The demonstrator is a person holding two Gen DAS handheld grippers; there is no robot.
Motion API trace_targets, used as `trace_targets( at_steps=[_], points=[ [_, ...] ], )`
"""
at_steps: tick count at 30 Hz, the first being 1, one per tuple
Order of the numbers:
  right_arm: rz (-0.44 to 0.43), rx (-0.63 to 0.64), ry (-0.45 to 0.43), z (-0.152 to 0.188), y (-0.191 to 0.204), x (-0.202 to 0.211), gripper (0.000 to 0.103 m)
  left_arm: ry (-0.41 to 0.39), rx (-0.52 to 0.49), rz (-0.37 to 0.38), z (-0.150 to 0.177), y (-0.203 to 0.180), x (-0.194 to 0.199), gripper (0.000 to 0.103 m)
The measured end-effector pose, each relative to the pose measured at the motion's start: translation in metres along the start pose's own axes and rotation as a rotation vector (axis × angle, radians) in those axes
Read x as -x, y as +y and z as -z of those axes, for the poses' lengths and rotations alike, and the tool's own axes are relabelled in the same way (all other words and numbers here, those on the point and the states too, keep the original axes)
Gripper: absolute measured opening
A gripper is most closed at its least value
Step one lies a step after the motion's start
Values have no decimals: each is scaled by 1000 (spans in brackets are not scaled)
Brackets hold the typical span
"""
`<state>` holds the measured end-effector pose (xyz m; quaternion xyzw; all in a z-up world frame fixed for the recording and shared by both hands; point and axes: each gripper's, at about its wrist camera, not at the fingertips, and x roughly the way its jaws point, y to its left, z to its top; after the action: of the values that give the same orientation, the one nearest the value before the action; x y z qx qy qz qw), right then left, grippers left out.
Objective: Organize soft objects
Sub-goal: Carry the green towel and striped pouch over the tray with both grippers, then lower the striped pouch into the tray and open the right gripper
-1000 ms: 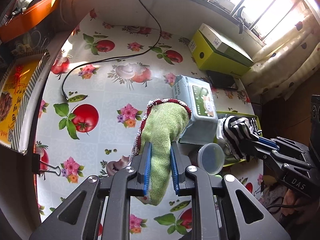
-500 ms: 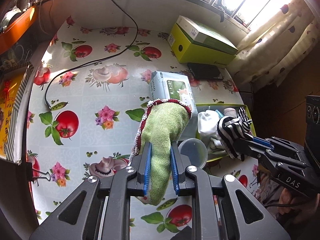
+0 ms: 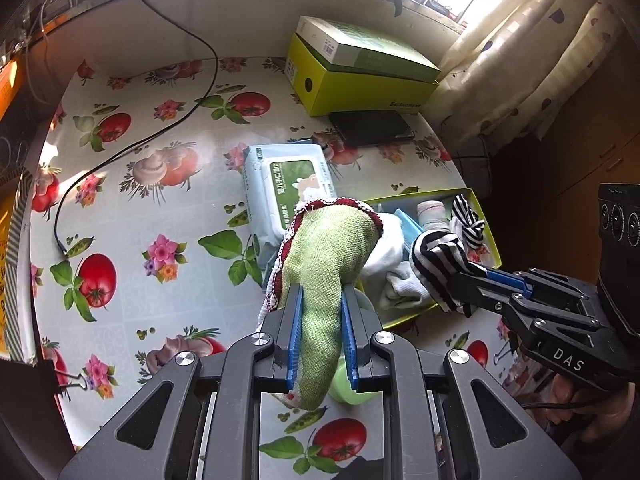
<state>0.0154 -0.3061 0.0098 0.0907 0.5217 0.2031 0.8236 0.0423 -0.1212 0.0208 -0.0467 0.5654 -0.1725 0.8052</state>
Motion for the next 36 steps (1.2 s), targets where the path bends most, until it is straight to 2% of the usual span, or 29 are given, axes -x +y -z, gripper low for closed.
trace_targets(
  at_steps=[19,29,36],
  points=[
    [110,-200,-58,12,-102,29,14,69,-157,48,-32,-73,-46,19],
    [193,-306,-94,15,-156,48,14,88,-189,62,-43,-91,-61,19],
    [183,-332,-41,24,-168,28,14,107,-194,65,-42,-96,-71,19]
  ],
)
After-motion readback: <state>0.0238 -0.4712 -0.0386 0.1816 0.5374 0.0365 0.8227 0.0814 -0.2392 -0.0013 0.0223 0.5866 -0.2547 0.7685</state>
